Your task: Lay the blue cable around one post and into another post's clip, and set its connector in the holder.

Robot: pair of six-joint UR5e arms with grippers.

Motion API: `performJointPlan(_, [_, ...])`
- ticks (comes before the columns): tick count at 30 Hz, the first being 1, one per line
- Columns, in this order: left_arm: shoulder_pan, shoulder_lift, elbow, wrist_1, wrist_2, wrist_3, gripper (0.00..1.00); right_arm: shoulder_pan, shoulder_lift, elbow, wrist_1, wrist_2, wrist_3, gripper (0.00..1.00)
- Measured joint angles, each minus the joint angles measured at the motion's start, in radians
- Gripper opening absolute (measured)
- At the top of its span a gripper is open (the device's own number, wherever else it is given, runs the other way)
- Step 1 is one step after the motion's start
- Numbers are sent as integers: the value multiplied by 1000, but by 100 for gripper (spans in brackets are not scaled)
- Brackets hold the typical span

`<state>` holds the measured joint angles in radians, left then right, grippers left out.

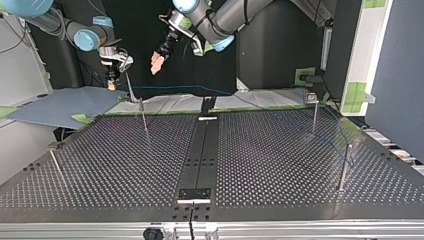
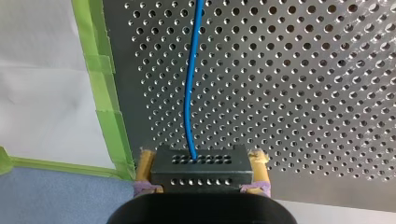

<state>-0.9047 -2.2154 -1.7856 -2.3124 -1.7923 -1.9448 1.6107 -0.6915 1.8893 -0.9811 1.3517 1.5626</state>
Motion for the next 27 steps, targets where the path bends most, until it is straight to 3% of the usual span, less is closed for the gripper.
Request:
performJointPlan(7, [11,-15,8,-29,-21,3,98,1,0,0,0,0,4,0])
performJointPlan(17, [15,-112,101,-123,-11,22,98,3,-1,-9,6,0,9,0])
performJointPlan(27, [30,-216,205,-151,-1,11,98,8,-1,-11,7,-4,11,0])
